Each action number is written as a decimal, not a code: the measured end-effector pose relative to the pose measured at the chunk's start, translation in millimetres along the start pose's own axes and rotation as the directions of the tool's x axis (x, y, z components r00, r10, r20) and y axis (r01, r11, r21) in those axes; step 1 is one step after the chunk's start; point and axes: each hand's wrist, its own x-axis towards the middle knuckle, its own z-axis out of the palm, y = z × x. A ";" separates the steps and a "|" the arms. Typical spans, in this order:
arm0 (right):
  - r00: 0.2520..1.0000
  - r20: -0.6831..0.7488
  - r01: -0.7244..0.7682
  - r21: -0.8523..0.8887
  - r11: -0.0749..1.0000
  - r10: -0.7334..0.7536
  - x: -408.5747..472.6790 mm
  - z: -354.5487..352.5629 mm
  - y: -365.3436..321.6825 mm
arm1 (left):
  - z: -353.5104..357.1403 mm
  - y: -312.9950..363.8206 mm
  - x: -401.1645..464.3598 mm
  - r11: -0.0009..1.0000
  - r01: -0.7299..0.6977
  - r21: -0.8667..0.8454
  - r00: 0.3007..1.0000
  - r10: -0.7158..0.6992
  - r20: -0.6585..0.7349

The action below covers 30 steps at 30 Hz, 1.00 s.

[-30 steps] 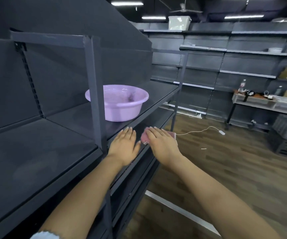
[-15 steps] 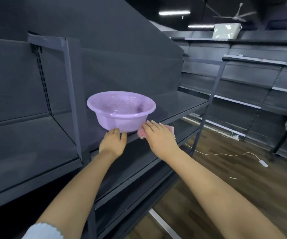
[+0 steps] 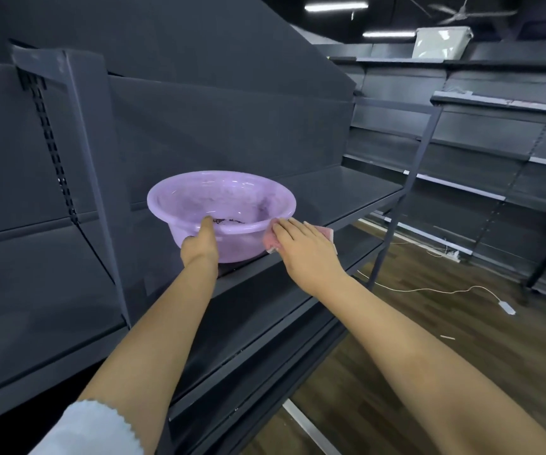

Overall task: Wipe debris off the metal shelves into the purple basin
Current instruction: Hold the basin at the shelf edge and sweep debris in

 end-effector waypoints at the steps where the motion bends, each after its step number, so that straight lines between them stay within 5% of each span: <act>1: 1.000 0.000 -0.001 -0.002 1.000 0.001 1.1 3.4 1.5 | 1.7 0.2 2.6 1.000 -0.003 -0.021 1.000 0.003 -0.006; 10: 1.000 -0.016 -0.004 -0.022 1.000 0.003 4.1 17.9 3.7 | 9.6 5.8 6.7 1.000 -0.023 -0.002 0.995 0.023 -0.093; 23: 0.977 0.131 -0.160 -0.061 0.985 0.167 -22.7 -7.4 -7.8 | -4.9 8.8 -8.8 0.964 0.042 -0.263 0.999 -0.040 0.013; 30: 0.987 0.055 -0.146 -0.078 0.986 0.151 -47.7 -51.5 -14.0 | -15.1 1.3 -55.5 0.967 0.094 -0.239 0.994 -0.079 0.071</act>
